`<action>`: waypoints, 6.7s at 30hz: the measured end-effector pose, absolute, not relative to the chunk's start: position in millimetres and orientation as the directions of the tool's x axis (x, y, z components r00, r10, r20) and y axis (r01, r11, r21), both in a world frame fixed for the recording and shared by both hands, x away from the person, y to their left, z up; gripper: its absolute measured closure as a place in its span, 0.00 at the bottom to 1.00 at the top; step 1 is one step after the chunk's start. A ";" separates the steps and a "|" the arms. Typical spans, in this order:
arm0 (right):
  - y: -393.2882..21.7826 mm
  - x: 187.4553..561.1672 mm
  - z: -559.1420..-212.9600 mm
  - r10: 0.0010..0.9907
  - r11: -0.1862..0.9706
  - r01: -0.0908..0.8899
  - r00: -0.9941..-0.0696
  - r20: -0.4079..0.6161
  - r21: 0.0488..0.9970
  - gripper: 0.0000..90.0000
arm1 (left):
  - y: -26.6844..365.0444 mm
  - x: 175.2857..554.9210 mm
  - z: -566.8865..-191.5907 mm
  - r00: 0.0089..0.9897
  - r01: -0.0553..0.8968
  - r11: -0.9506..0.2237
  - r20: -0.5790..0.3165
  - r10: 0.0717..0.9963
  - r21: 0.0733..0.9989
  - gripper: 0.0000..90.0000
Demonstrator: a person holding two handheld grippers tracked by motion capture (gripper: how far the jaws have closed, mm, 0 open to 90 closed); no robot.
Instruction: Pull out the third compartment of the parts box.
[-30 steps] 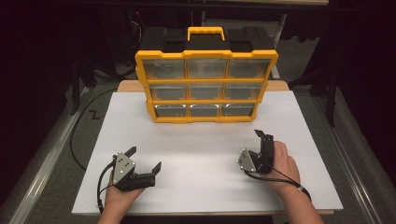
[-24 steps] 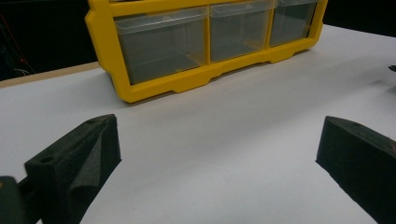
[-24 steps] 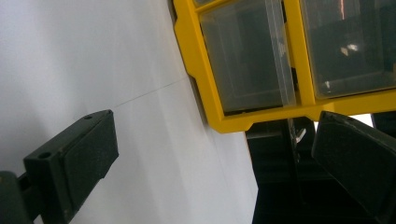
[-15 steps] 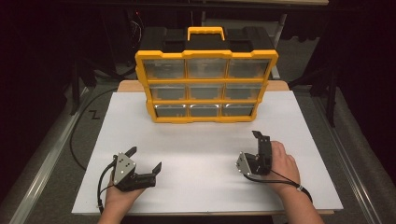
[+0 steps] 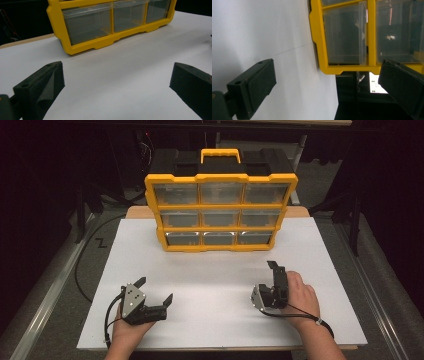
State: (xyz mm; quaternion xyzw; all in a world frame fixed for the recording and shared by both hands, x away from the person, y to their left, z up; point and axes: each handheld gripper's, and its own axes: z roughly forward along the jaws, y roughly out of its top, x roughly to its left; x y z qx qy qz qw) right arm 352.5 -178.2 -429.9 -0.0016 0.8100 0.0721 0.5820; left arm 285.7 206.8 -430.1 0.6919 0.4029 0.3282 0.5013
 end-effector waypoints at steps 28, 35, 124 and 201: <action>-152.8 370.6 -408.9 0.064 0.992 -0.105 -0.106 -0.992 0.075 0.39 | 201.2 288.4 -431.6 0.495 0.211 -0.204 0.075 0.865 0.956 0.00; -149.1 379.6 -389.9 0.085 0.990 -0.104 -0.069 -0.994 0.092 0.43 | 200.9 288.4 -431.8 0.497 0.209 -0.202 0.073 0.865 0.957 0.00; -143.6 435.9 -267.5 0.055 0.997 -0.071 0.174 -0.983 0.043 0.95 | 202.9 287.0 -430.0 0.510 0.197 -0.171 0.049 0.859 0.965 0.00; -146.0 369.2 -265.7 0.037 0.994 -0.105 0.148 -0.988 0.021 0.89 | 203.6 285.6 -428.8 0.529 0.185 -0.140 0.022 0.849 0.973 0.00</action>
